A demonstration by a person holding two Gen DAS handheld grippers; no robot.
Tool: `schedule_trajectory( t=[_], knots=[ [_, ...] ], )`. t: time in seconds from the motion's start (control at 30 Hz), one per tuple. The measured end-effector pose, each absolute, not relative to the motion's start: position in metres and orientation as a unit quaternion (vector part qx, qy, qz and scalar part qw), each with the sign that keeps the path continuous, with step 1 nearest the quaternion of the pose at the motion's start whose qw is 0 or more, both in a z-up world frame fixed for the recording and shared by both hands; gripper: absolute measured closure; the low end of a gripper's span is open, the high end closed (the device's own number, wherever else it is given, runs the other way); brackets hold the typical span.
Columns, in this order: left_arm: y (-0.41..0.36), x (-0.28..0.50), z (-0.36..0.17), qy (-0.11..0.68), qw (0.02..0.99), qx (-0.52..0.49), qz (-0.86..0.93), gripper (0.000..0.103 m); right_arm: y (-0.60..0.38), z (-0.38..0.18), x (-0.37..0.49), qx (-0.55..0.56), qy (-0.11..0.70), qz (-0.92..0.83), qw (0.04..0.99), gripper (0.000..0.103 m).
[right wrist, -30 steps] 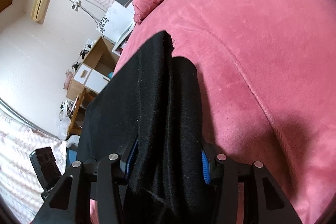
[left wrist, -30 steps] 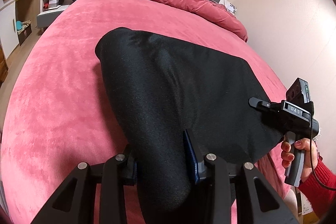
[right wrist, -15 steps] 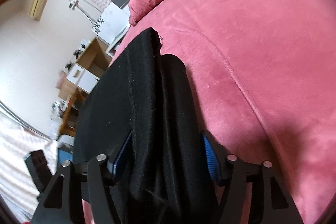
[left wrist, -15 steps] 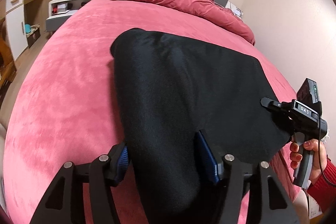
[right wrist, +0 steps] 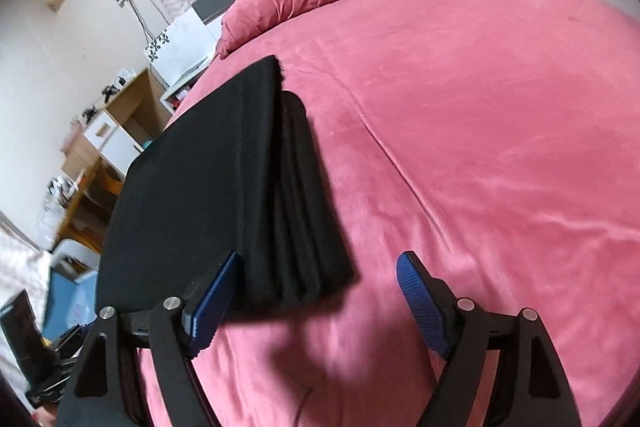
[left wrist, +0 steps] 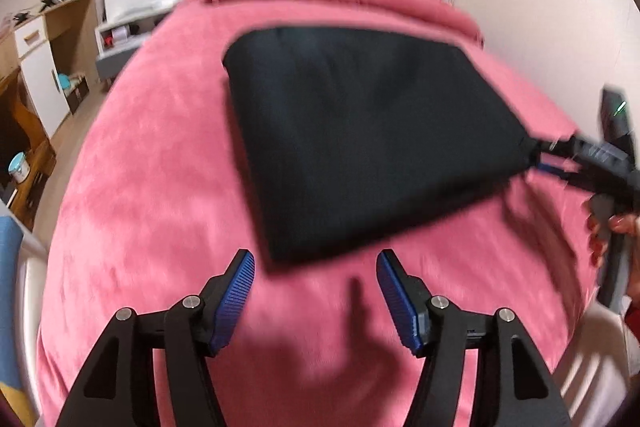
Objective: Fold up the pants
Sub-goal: 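Open both grippers and release the folded pants on the bed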
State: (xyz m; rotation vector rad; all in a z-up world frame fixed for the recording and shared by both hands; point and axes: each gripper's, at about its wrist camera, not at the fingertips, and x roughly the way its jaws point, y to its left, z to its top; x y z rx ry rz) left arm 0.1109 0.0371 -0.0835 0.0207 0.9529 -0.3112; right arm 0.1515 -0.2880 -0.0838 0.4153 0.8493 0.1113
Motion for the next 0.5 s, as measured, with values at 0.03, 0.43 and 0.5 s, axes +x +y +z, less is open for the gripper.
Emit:
schedule_trajectory(
  t=[0.03,0.43,0.5],
  knots=[
    [0.033,0.107,-0.087,0.466,0.873,0.021,-0.143,0.038,-0.283,-0.082,0.145,0.19,0.411,0.053,0.89,0.021],
    [0.023,0.046,-0.088,0.469,0.88,-0.001,-0.079,0.038,-0.209,-0.085,0.078,0.092,0.429,0.047,0.897,0.0],
    [0.024,0.04,-0.083,0.463,0.884,-0.001,-0.065,0.038,-0.201,-0.085,0.072,0.085,0.426,0.044,0.899,0.0]
  ],
)
